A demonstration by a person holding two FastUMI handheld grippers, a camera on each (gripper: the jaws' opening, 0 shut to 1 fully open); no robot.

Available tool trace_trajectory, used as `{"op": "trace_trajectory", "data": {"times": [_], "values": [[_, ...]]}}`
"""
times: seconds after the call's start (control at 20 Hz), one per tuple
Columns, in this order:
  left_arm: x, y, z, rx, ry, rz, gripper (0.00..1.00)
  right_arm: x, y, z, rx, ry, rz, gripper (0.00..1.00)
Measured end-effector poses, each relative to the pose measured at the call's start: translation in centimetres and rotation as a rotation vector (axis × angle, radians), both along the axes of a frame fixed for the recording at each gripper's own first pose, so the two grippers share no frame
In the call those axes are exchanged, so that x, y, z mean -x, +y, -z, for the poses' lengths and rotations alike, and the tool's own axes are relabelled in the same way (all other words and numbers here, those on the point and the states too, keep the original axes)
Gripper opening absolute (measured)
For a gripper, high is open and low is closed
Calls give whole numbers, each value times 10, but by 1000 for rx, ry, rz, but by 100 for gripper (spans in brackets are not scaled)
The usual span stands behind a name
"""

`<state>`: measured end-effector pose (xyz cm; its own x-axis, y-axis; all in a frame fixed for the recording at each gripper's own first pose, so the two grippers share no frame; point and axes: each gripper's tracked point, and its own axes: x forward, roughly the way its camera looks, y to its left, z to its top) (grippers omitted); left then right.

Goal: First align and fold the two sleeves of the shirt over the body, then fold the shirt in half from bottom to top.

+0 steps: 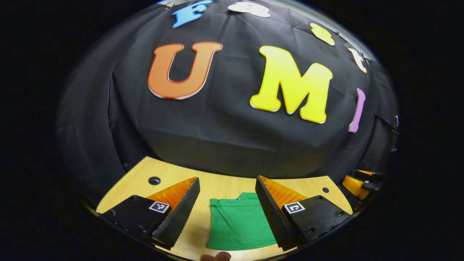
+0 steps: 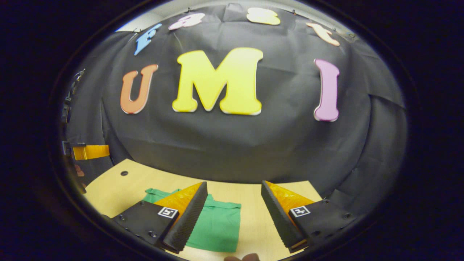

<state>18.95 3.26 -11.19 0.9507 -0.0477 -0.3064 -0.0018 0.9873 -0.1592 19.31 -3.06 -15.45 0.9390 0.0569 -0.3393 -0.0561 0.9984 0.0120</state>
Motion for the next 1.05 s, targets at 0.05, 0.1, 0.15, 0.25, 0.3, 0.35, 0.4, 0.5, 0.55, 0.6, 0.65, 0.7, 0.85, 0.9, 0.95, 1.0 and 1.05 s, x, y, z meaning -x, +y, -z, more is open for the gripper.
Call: {"op": "trace_trajectory", "data": {"times": [0.05, 0.1, 0.15, 0.25, 0.3, 0.35, 0.4, 0.5, 0.55, 0.6, 0.65, 0.7, 0.85, 0.9, 0.95, 1.0, 1.05], "values": [[14, -3, -23, -11, -38, 5, 98, 16, -1, -18, 0, -25, 10, 96], [30, -5, -42, -27, -71, 7, 98, 31, -1, -35, -9, -49, 16, 92], [44, -8, -57, -44, -97, 7, 98, 46, 0, -48, -15, -70, 22, 92], [73, -17, -84, -76, -149, 8, 100, 72, -1, -73, -16, -117, 38, 96], [88, -21, -96, -85, -170, 5, 98, 86, -2, -83, -15, -135, 44, 96], [102, -27, -106, -80, -191, 5, 98, 98, -3, -90, -18, -147, 55, 96], [116, -34, -117, -71, -207, 9, 98, 108, -2, -98, -31, -159, 63, 92], [145, -47, -129, -77, -234, 14, 100, 126, -1, -108, -61, -174, 83, 92], [155, -51, -132, -85, -245, 16, 98, 137, -1, -111, -71, -178, 85, 92], [167, -54, -133, -96, -254, 17, 98, 148, 0, -115, -74, -181, 85, 92], [177, -55, -133, -108, -257, 17, 98, 159, 0, -116, -69, -184, 86, 92], [187, -52, -131, -117, -256, 19, 98, 167, 2, -116, -64, -186, 87, 92], [208, -46, -125, -148, -256, 14, 98, 191, 11, -120, -45, -212, 83, 92], [214, -46, -124, -145, -262, 11, 98, 197, 17, -119, -46, -212, 72, 92], [218, -46, -123, -140, -264, 6, 98, 203, 22, -120, -46, -211, 60, 93], [222, -46, -124, -135, -267, 0, 100, 209, 25, -120, -45, -208, 55, 92], [224, -47, -125, -131, -268, -2, 98, 212, 29, -119, -47, -207, 49, 93]]}}
